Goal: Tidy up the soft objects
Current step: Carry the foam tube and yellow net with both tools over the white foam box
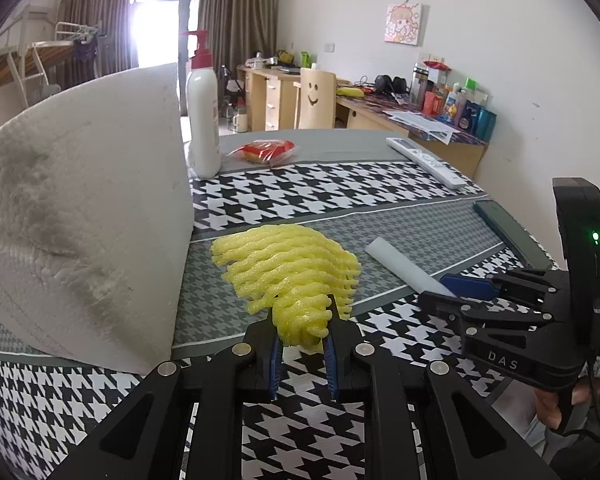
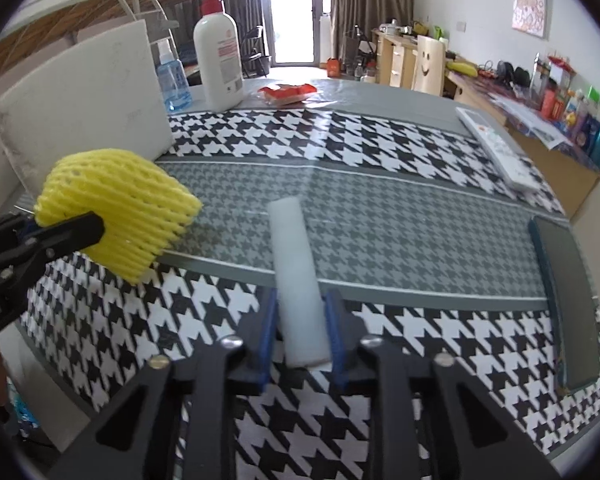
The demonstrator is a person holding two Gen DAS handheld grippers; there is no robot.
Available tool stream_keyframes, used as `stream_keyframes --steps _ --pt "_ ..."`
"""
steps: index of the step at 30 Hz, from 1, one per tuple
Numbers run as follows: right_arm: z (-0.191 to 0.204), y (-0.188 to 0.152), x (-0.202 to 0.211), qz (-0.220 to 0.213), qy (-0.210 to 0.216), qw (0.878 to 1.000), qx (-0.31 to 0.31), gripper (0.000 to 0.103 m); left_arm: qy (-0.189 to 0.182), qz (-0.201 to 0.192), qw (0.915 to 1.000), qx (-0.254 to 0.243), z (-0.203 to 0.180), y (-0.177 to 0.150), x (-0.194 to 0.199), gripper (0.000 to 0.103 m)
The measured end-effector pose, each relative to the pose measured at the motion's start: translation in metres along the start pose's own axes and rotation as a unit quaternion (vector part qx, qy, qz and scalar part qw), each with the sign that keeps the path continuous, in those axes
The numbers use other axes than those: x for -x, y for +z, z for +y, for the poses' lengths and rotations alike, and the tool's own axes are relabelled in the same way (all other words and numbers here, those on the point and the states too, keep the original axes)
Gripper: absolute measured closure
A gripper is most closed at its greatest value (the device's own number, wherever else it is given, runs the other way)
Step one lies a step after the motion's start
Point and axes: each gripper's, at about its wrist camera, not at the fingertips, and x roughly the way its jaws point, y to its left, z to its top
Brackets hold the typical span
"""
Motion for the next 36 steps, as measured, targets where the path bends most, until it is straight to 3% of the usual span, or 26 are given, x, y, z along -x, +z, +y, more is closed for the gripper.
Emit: stream_keyframes --steps 8,11,22,36 --pt "-0.003 -0.001 0.005 -0.002 0.008 1.000 -0.025 0.085 -0.003 -0.001 1.0000 -0.007 -0.001 0.005 0.001 0.084" --pt "-0.010 -0.001 0.012 -0.013 0.030 0.999 -0.044 0.085 -0.003 0.000 0.9999 -0.013 -0.002 0.006 0.001 0.084" --pt "-0.009 0.003 0.032 -0.042 0.039 0.996 -0.070 0.085 -0.006 -0.012 0.9995 -0.027 -0.003 0.008 0.011 0.084" --pt "0.002 0.008 0.066 -0.093 0.028 0.992 -0.074 0.085 -0.019 -0.054 0.9973 -0.045 0.000 0.014 0.041 0.084"
